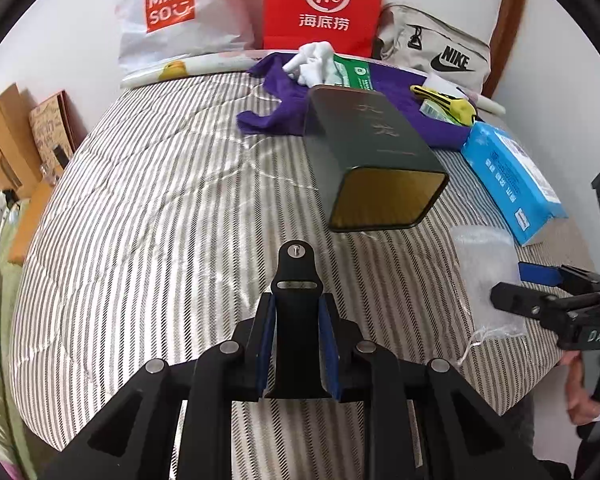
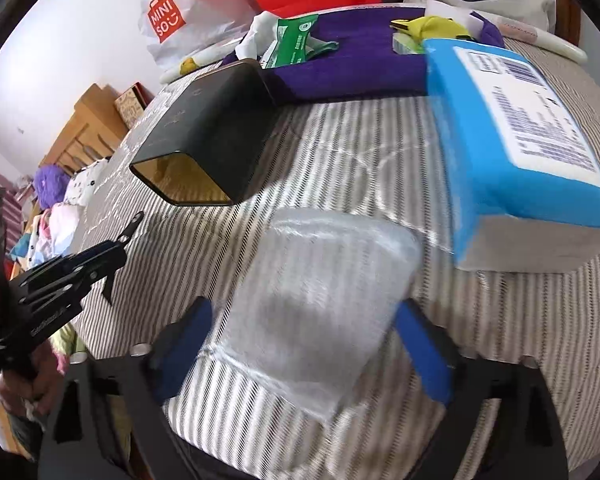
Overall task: Organize soft objects
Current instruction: 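Grasp the clear plastic bag with the right gripper while the left gripper holds the strap, then carry the strap with the left gripper while the right gripper carries the plastic bag to the towel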
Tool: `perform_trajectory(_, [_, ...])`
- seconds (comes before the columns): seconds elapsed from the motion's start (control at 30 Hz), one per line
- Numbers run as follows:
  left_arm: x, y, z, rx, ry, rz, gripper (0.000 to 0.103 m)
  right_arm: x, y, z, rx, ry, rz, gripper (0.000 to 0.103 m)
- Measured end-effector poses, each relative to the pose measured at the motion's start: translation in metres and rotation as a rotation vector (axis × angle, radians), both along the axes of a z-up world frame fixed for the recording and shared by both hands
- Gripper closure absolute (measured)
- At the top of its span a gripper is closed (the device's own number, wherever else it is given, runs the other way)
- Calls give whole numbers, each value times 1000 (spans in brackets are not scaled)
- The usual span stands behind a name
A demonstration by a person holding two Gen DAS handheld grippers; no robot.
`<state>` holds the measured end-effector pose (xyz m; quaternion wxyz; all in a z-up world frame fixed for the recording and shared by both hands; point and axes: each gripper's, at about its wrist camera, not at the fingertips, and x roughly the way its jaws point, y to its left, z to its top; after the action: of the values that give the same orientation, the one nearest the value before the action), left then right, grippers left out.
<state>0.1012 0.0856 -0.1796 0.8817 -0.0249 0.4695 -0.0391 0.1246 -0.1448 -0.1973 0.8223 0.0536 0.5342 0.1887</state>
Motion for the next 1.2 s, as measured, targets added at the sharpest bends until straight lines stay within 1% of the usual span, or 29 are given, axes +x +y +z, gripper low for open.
perform_trajectory(0.07, [-1, 2, -1, -8, -3, 4, 81, 1, 10, -2, -48, -14, 0, 1])
perform_trajectory(0.2, [0, 2, -4, -42, 9, -7, 81, -2, 31, -8, -190, -71, 3, 0])
perform_trajectory(0.27, [-1, -1, -6, -67, 12, -21, 81, -8, 37, -10, -265, -107, 19, 7])
perform_trajectory(0.3, [-2, -3, -7, -75, 14, -26, 81, -12, 38, -10, -274, -135, 34, 10])
perform_trajectory(0.33, [-3, -5, -8, -82, 17, -30, 81, -16, 35, -8, -265, -148, 35, 16])
perform_trajectory(0.37, [-4, -6, -9, -88, 20, -32, 81, -18, 32, -7, -262, -156, 36, 26])
perform_trajectory(0.4, [-4, -8, -11, -96, 23, -34, 81, -22, 29, -5, -262, -165, 40, 33])
perform_trajectory(0.47, [-4, -10, -13, -116, 29, -41, 81, -29, 22, -2, -255, -175, 56, 59])
perform_trajectory(0.5, [-4, -12, -14, -129, 30, -44, 81, -34, 16, -1, -250, -179, 63, 69])
perform_trajectory(0.53, [-5, -13, -14, -136, 32, -45, 81, -36, 12, 0, -245, -176, 64, 85])
perform_trajectory(0.57, [-5, -15, -14, -144, 33, -46, 81, -39, 5, 0, -232, -168, 67, 92])
perform_trajectory(0.63, [-5, -22, -15, -162, 39, -56, 81, -43, -7, 0, -196, -153, 68, 95])
perform_trajectory(0.77, [-5, -35, -15, -165, 34, -70, 81, -60, -27, 2, -198, -159, 49, 96])
perform_trajectory(0.83, [-5, -40, -15, -163, 33, -73, 81, -64, -44, 3, -190, -152, 22, 96])
perform_trajectory(0.97, [-3, -50, -16, -134, 40, -69, 81, -66, -72, 3, -188, -150, -40, 96])
perform_trajectory(1.07, [-3, -54, -14, -137, 38, -68, 81, -64, -88, 3, -176, -148, -76, 97])
perform_trajectory(1.2, [-4, -56, -8, -148, 41, -59, 82, -63, -100, 9, -151, -162, -95, 97])
